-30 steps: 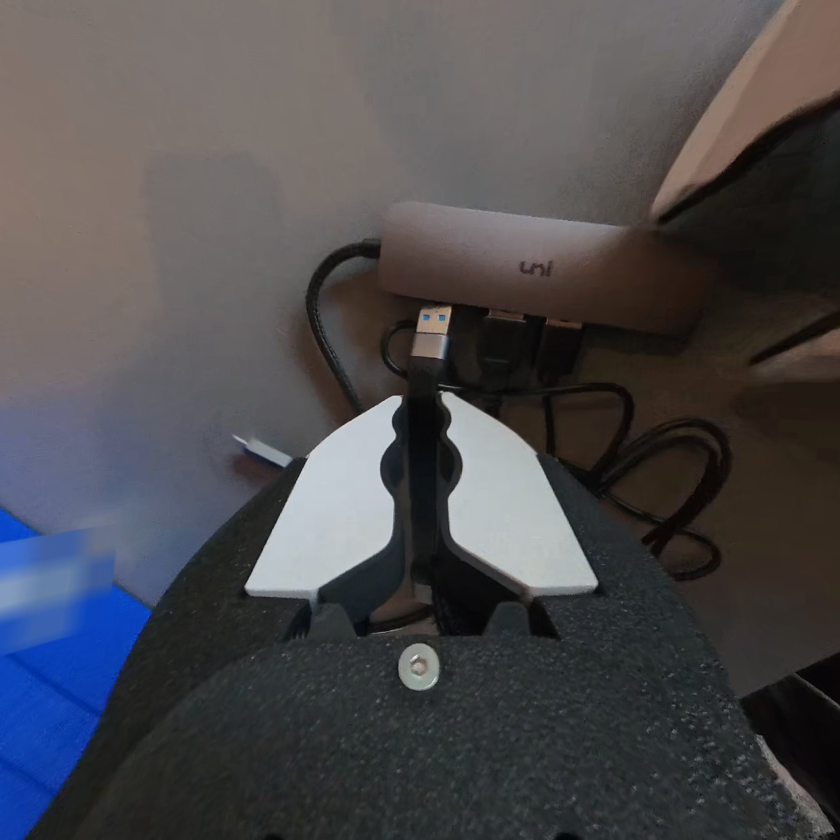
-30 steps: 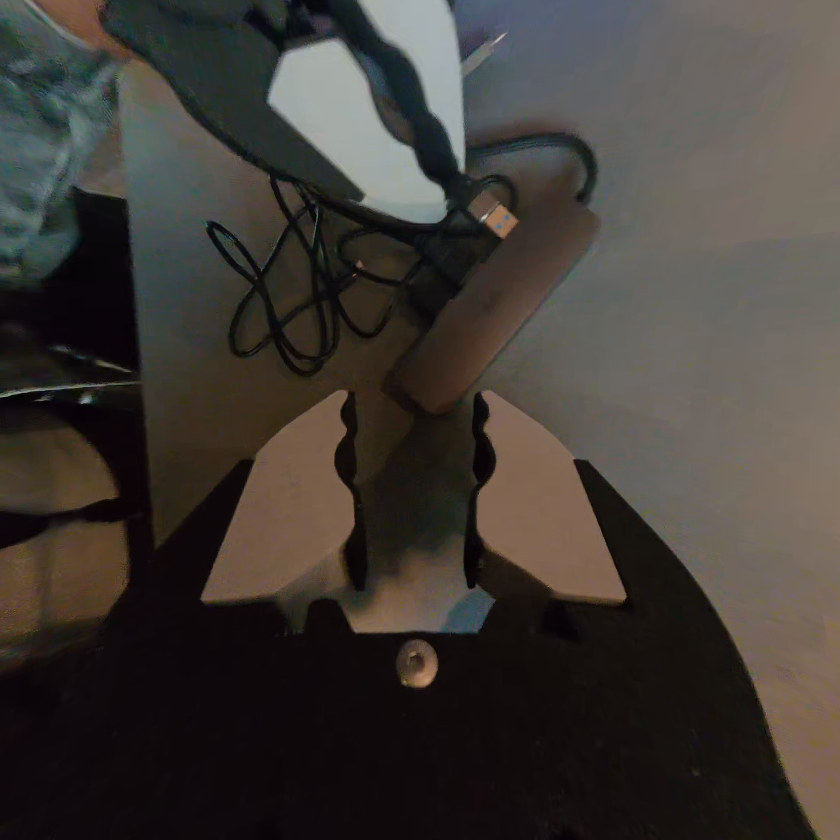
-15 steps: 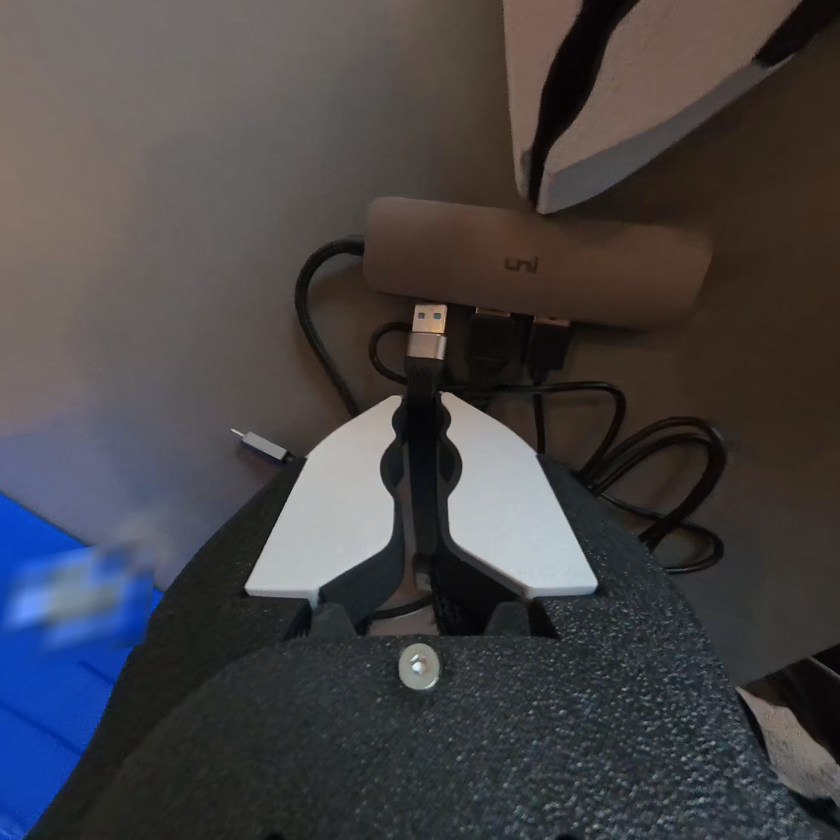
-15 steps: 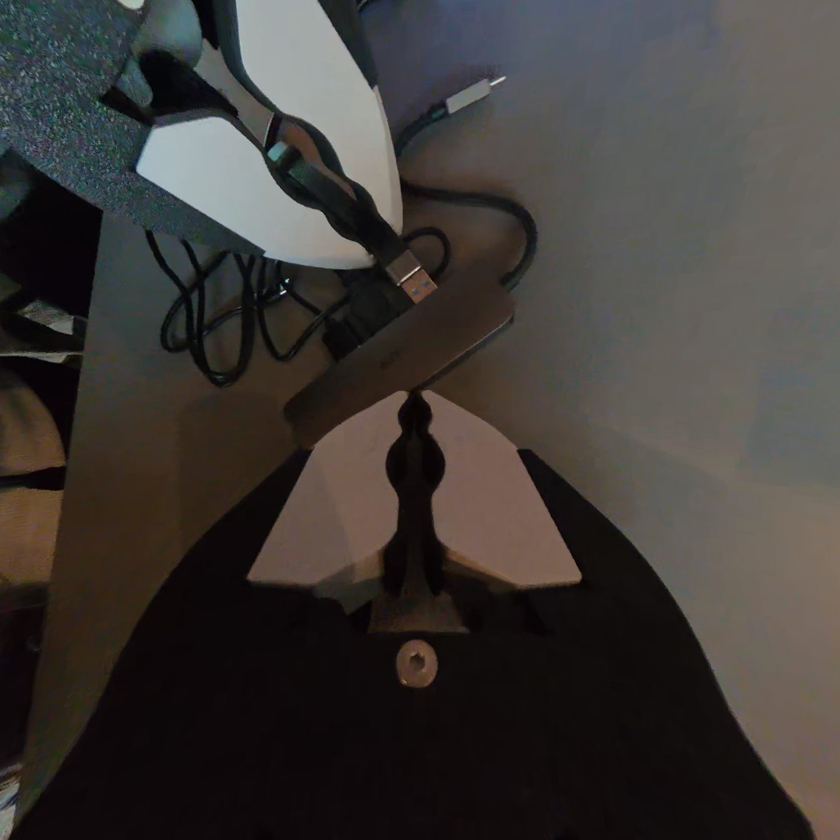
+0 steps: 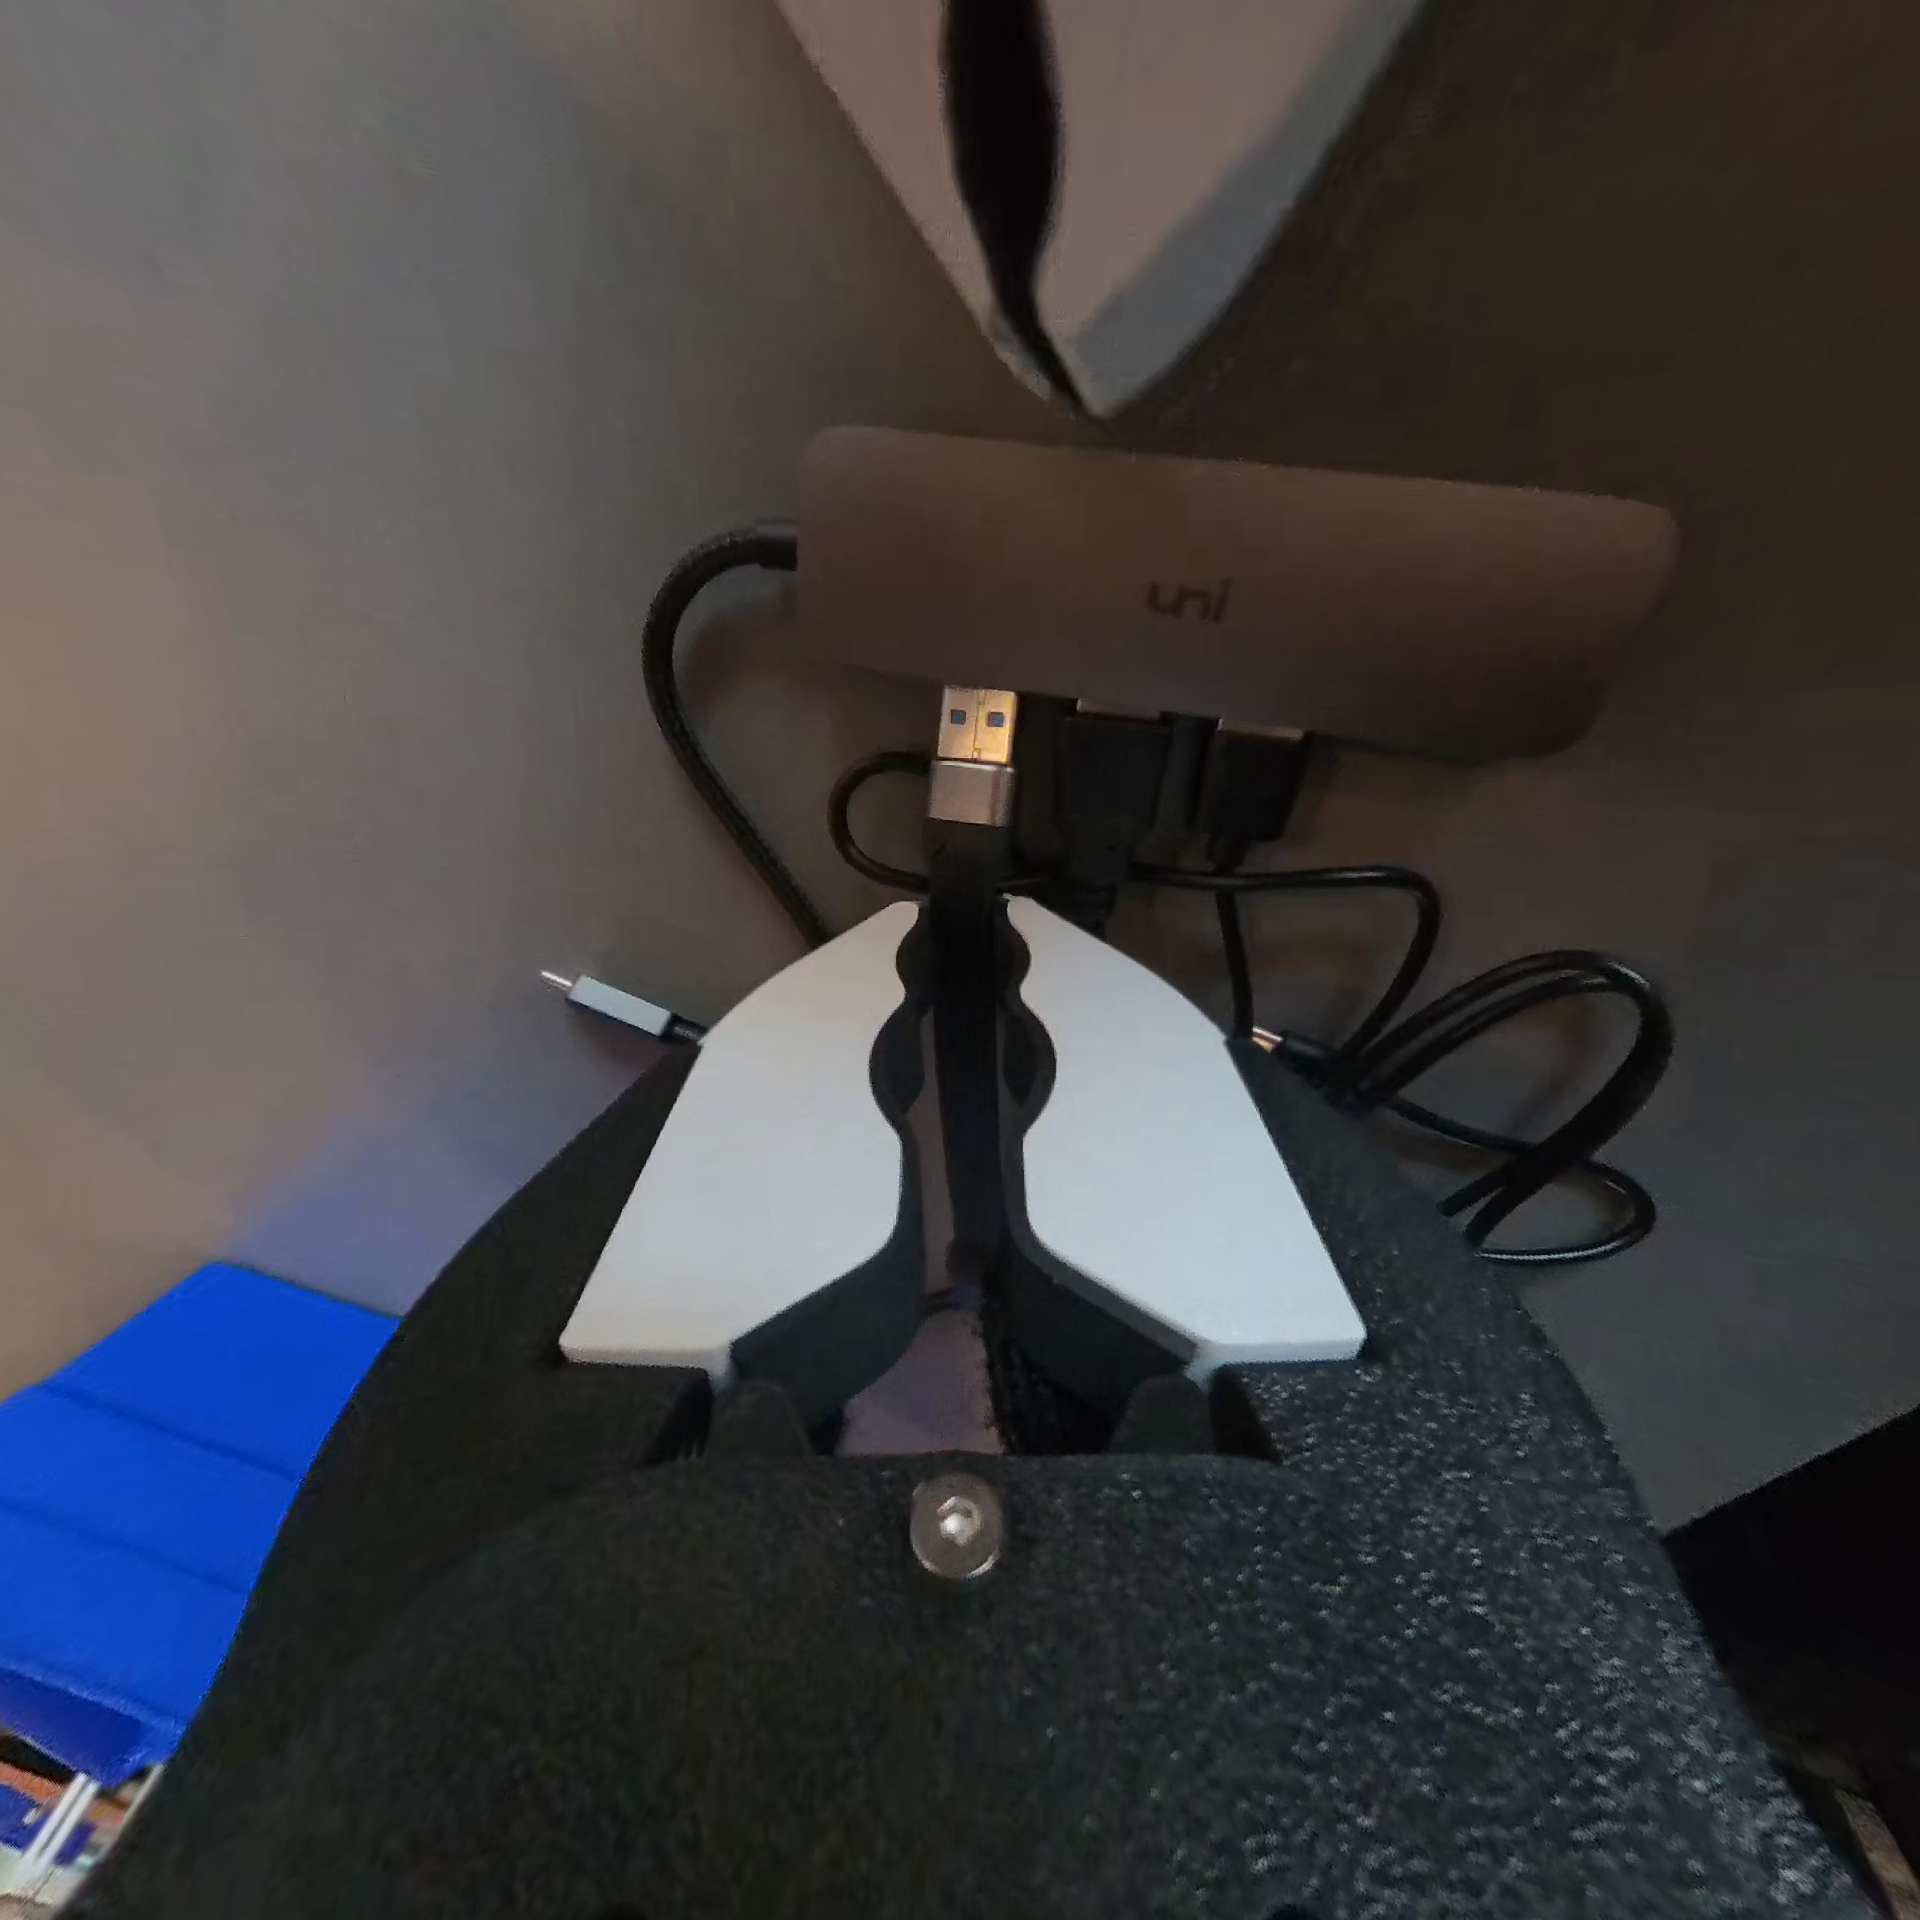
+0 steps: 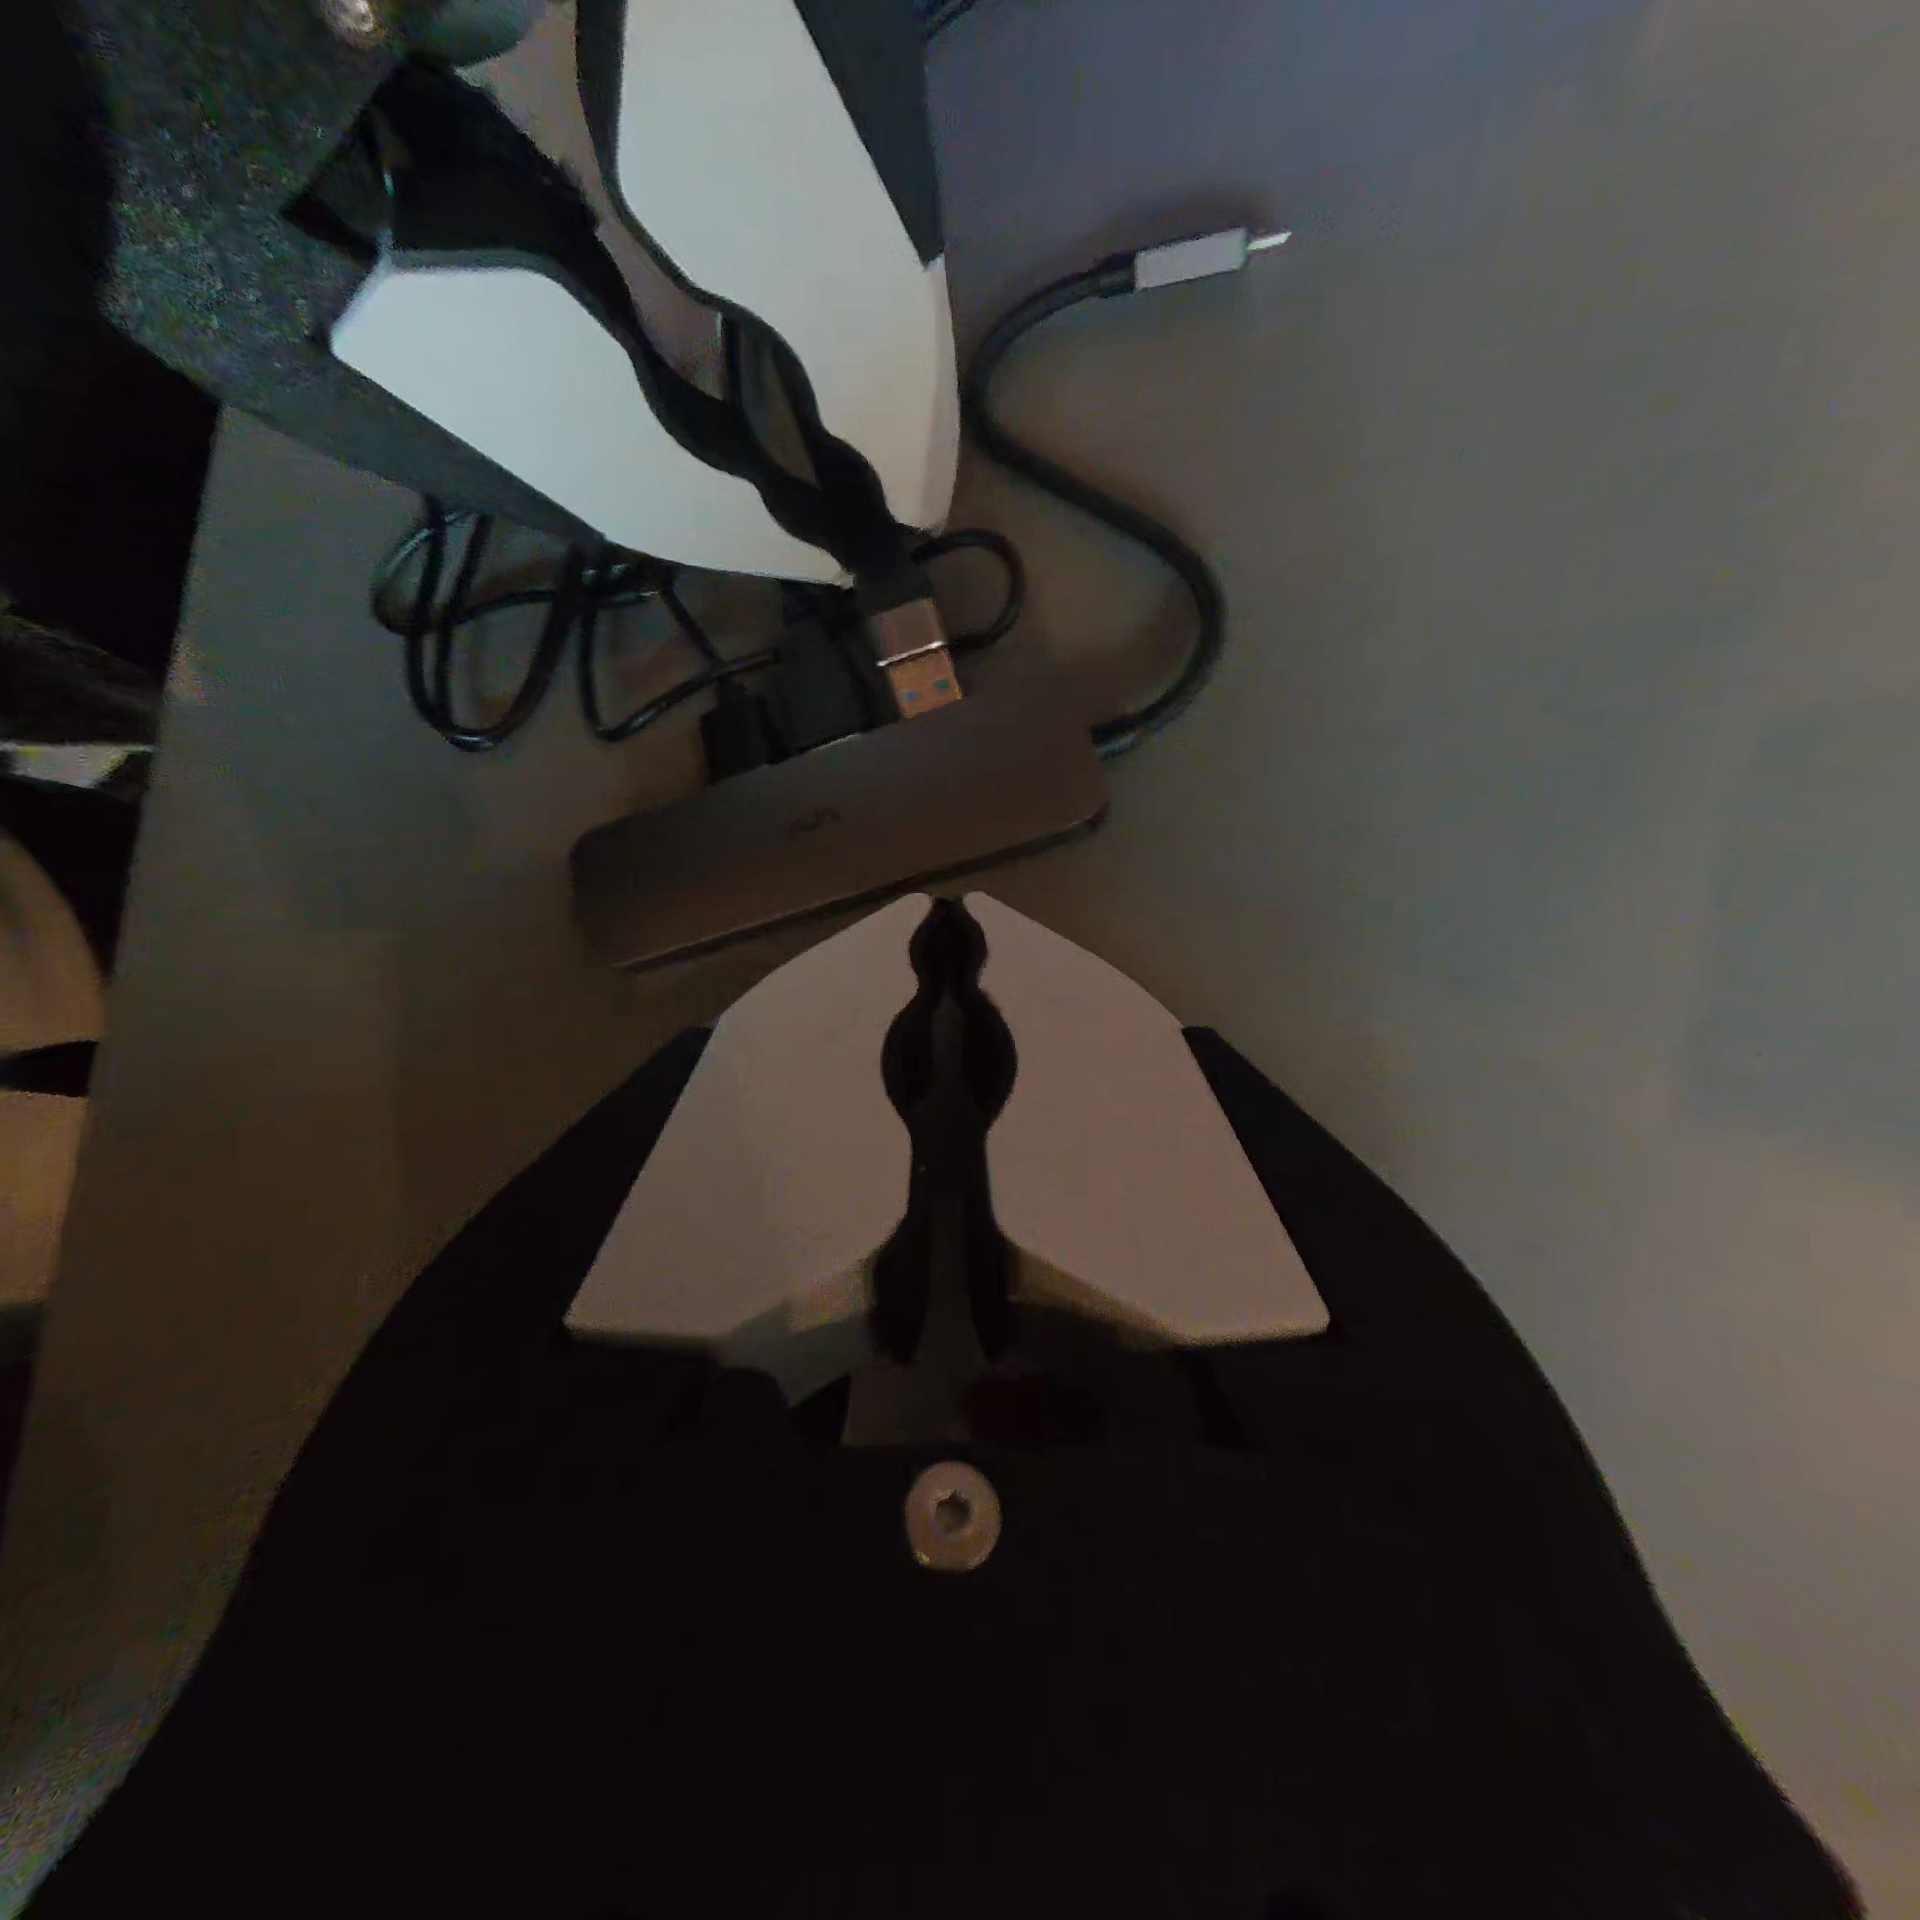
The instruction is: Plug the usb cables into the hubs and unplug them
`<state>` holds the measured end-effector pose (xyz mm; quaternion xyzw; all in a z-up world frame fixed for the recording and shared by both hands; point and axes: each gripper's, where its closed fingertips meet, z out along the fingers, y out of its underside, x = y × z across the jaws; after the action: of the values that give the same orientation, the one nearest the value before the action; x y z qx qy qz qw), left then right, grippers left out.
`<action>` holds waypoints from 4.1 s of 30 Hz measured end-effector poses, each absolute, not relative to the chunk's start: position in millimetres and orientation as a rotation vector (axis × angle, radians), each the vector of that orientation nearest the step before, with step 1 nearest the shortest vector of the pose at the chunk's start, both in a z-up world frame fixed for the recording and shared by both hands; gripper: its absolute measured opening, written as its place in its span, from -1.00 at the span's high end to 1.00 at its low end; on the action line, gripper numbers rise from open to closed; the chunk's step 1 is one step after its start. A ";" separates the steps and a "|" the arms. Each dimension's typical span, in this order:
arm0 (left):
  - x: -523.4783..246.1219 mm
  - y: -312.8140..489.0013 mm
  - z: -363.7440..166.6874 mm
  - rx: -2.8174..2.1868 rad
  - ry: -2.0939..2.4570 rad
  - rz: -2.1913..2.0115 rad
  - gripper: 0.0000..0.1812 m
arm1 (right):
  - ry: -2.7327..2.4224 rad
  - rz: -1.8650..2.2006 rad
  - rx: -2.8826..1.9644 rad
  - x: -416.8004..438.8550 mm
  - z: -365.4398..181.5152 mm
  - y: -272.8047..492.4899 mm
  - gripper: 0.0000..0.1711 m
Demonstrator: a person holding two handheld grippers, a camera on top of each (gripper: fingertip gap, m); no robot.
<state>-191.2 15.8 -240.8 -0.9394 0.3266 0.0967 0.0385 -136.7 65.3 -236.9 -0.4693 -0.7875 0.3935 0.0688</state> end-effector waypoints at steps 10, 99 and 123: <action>-188.2 19.1 -241.3 -2.855 1.258 0.356 0.89 | -2.465 1.030 -0.952 -133.3 -240.1 59.5 1.00; -167.2 28.0 -239.7 -2.550 0.979 -0.381 0.85 | -2.309 1.056 -0.747 -134.3 -227.7 49.3 1.00; -148.3 41.9 -238.0 -2.387 0.916 -0.601 0.86 | -2.393 0.898 -1.003 -111.4 -240.5 77.3 1.00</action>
<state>-148.3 41.9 -238.0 -0.8789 0.3372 -0.2212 0.2548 -111.4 77.3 -240.5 -0.3583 -0.8545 0.3208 0.1964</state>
